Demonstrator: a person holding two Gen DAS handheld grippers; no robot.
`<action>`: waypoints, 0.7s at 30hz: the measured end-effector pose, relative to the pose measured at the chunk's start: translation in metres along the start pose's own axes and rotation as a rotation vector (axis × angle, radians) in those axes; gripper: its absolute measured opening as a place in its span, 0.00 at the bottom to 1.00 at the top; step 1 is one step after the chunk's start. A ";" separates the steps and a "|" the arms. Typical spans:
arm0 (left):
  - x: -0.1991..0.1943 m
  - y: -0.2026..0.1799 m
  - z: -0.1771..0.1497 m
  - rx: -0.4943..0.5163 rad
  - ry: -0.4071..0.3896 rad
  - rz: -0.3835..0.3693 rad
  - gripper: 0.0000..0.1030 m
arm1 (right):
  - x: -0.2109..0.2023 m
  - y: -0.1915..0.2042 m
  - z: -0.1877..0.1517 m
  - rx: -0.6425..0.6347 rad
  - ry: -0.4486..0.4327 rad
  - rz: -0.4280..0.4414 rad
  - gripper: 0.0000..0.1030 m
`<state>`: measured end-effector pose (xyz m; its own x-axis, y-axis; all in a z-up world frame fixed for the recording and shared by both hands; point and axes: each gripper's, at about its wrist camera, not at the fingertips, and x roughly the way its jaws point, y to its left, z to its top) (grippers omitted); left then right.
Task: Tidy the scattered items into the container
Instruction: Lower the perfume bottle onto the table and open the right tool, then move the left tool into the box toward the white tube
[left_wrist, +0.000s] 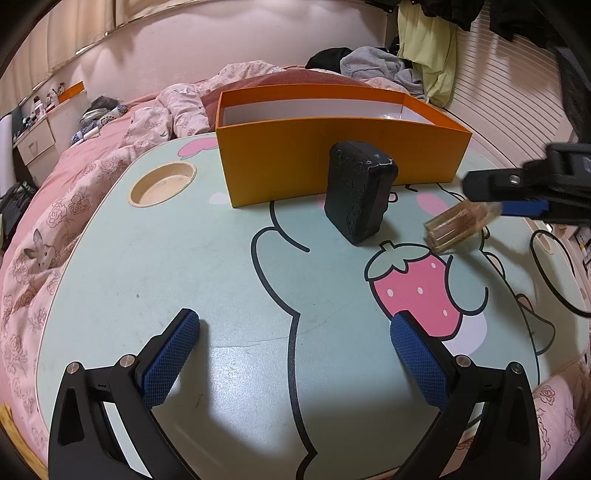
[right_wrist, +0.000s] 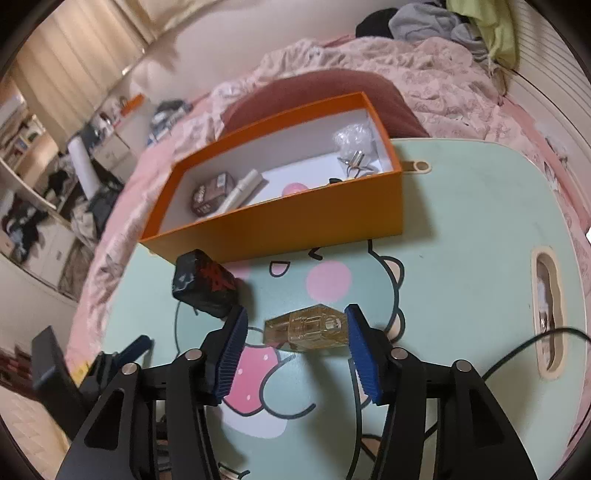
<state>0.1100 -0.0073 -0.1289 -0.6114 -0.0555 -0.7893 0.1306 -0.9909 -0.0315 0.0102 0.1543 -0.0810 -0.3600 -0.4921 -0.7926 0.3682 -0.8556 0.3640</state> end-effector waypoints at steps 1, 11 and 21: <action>0.000 0.000 0.000 0.000 0.000 0.000 1.00 | -0.003 -0.002 -0.003 0.006 -0.016 -0.001 0.54; 0.000 0.000 0.000 -0.001 -0.002 0.000 1.00 | -0.026 -0.005 -0.058 -0.033 -0.143 -0.051 0.58; -0.037 0.018 0.026 -0.042 -0.119 -0.008 0.99 | -0.013 -0.002 -0.073 -0.055 -0.138 -0.203 0.58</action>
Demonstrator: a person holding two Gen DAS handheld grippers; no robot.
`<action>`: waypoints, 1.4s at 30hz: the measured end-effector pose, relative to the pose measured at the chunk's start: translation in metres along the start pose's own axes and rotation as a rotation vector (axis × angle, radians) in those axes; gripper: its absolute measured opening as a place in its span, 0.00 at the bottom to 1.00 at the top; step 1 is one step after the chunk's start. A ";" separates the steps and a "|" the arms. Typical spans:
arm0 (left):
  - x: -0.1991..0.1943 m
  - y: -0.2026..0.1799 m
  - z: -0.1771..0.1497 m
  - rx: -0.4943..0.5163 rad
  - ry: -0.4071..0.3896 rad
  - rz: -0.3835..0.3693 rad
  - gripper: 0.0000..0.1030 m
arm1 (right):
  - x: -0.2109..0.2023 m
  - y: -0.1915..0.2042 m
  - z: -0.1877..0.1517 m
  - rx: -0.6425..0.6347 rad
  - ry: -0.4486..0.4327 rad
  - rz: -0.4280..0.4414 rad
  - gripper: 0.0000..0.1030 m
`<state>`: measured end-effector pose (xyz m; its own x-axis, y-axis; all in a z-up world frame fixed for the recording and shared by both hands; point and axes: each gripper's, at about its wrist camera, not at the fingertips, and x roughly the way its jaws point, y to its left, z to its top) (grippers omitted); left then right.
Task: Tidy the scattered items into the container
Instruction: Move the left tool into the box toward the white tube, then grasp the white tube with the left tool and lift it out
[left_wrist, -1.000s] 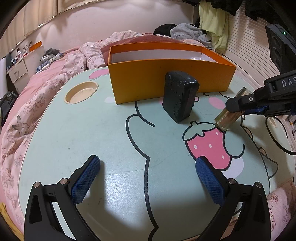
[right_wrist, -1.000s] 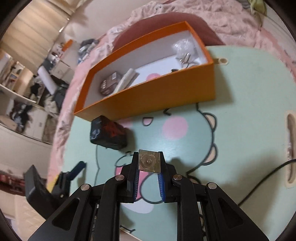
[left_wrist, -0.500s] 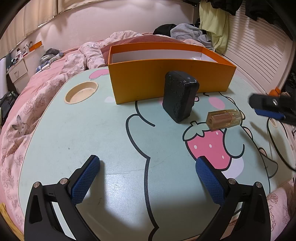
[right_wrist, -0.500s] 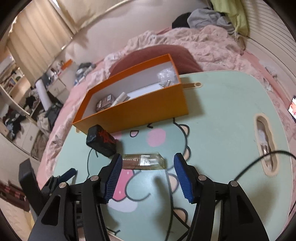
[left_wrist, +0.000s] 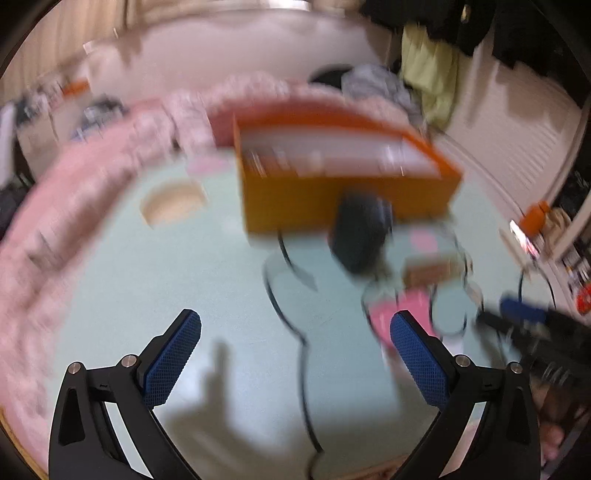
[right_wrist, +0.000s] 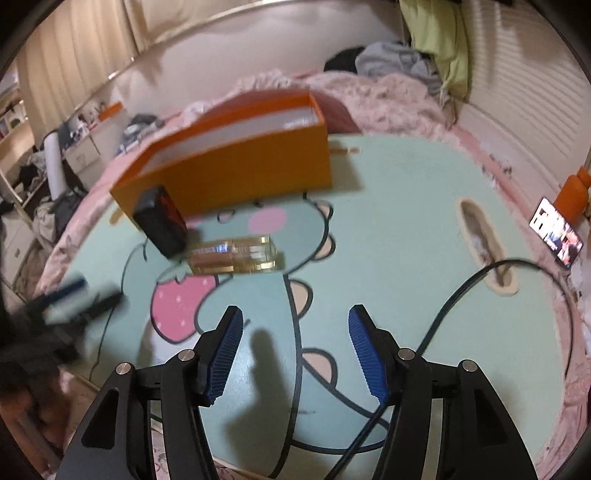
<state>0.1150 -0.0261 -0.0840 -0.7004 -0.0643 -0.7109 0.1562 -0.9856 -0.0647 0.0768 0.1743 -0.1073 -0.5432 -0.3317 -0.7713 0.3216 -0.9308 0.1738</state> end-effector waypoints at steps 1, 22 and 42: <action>-0.009 0.001 0.012 0.011 -0.046 0.023 0.99 | 0.000 0.000 -0.001 0.002 0.000 0.002 0.58; 0.167 -0.038 0.139 0.224 0.395 0.019 0.16 | -0.003 -0.003 -0.001 0.016 -0.004 0.036 0.67; 0.159 -0.018 0.152 0.124 0.393 -0.094 0.19 | -0.002 -0.003 -0.001 0.013 -0.002 0.037 0.69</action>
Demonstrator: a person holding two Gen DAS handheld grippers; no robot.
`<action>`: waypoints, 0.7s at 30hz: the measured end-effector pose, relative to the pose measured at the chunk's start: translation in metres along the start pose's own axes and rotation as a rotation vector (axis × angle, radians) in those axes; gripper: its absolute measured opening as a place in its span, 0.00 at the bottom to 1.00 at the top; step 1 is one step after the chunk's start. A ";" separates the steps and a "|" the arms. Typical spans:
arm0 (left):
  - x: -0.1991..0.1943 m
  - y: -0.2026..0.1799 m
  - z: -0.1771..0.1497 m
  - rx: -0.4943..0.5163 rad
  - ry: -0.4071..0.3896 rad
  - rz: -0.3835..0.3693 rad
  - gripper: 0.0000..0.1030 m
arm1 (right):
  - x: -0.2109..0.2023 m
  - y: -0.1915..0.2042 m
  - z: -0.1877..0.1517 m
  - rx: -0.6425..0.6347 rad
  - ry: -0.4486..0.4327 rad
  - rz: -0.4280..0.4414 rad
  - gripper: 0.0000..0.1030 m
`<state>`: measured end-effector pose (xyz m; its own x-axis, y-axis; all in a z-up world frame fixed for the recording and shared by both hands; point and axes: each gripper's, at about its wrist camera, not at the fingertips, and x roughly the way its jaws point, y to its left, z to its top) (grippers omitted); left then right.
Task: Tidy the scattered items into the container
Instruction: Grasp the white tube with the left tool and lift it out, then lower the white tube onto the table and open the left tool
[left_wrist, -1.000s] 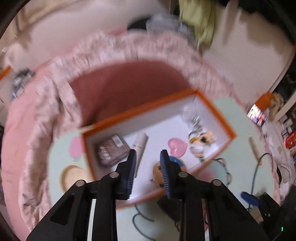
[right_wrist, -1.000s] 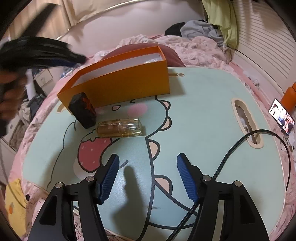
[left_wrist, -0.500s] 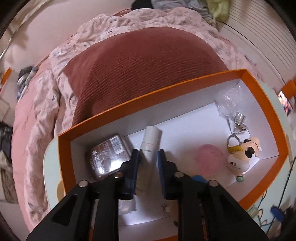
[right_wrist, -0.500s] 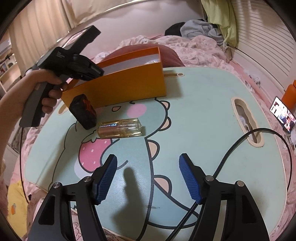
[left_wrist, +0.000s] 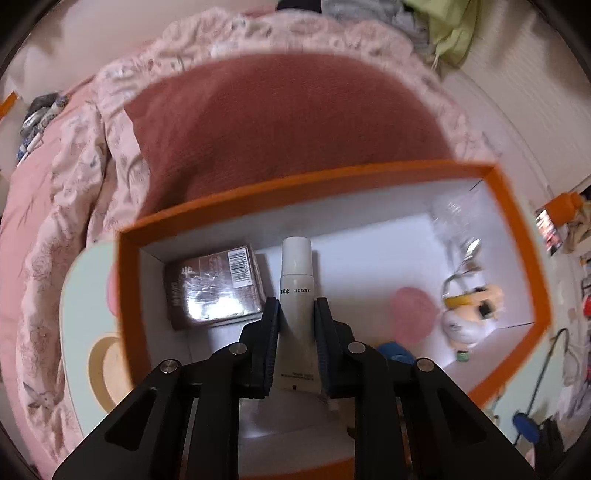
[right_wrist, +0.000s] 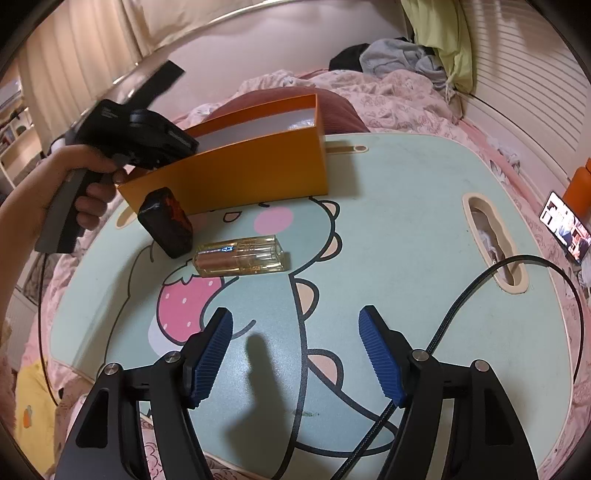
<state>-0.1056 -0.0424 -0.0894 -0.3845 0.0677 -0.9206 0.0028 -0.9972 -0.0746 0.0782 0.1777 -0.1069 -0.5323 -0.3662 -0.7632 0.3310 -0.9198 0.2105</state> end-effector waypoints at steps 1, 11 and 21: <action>-0.009 -0.002 0.002 -0.003 -0.026 -0.016 0.19 | 0.000 0.001 0.000 -0.001 0.000 0.000 0.69; -0.146 -0.018 -0.076 0.035 -0.332 -0.247 0.20 | 0.001 0.000 0.000 -0.002 0.002 -0.002 0.70; -0.096 0.002 -0.160 -0.057 -0.213 -0.187 0.20 | 0.003 0.003 0.001 -0.015 0.009 -0.012 0.72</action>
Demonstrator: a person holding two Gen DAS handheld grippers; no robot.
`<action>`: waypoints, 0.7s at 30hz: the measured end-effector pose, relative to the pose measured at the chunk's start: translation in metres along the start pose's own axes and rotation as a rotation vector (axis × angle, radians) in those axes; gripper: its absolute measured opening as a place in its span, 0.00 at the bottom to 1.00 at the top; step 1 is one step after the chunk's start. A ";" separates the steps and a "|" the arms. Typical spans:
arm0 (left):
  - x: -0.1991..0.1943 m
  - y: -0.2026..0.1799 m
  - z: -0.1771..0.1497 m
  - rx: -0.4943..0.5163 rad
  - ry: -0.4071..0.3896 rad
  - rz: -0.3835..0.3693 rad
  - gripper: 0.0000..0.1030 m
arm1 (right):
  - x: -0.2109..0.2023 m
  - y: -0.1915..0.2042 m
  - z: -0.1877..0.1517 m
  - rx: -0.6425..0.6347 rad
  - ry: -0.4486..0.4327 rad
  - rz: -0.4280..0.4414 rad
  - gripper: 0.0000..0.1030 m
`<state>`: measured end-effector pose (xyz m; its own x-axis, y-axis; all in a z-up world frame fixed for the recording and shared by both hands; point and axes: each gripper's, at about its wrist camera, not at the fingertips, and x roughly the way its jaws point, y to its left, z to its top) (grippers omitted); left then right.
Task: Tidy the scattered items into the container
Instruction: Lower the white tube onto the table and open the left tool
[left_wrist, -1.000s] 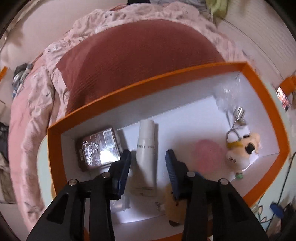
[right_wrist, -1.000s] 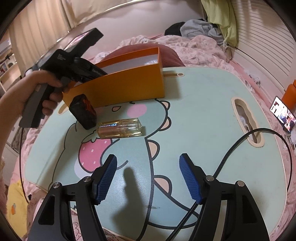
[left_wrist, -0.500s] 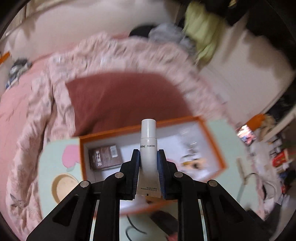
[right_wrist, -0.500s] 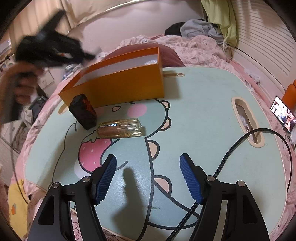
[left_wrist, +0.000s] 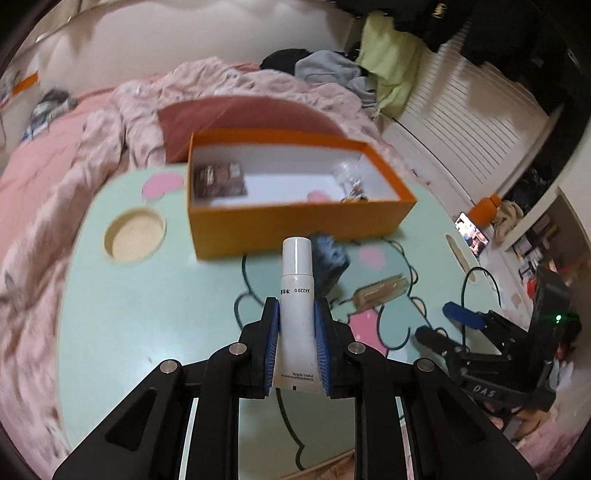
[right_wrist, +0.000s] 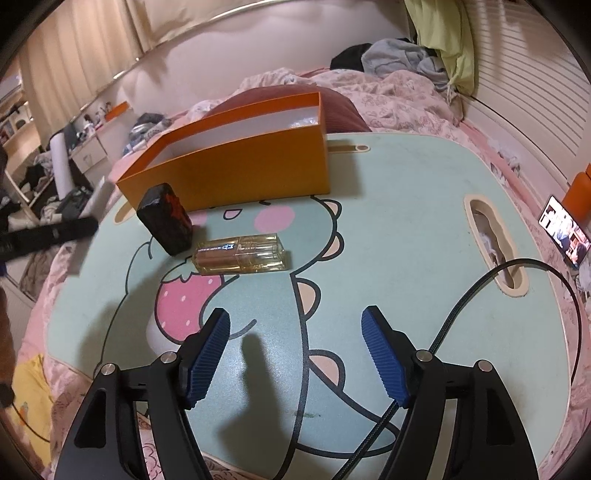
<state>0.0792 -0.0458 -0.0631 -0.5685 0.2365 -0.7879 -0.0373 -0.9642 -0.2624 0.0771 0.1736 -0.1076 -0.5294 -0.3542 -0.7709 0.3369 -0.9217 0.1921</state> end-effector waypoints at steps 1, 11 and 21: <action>0.003 0.004 -0.003 -0.017 0.007 -0.001 0.20 | 0.000 0.000 0.000 0.000 0.000 0.001 0.72; 0.004 -0.008 -0.026 -0.014 -0.063 0.121 0.67 | 0.000 0.001 0.000 0.000 0.000 0.001 0.73; -0.008 -0.028 -0.074 0.012 -0.028 0.222 0.68 | 0.000 0.001 0.000 0.001 0.000 0.001 0.73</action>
<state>0.1461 -0.0122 -0.0905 -0.5865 0.0154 -0.8098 0.0811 -0.9937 -0.0776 0.0774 0.1727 -0.1074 -0.5288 -0.3549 -0.7710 0.3365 -0.9216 0.1934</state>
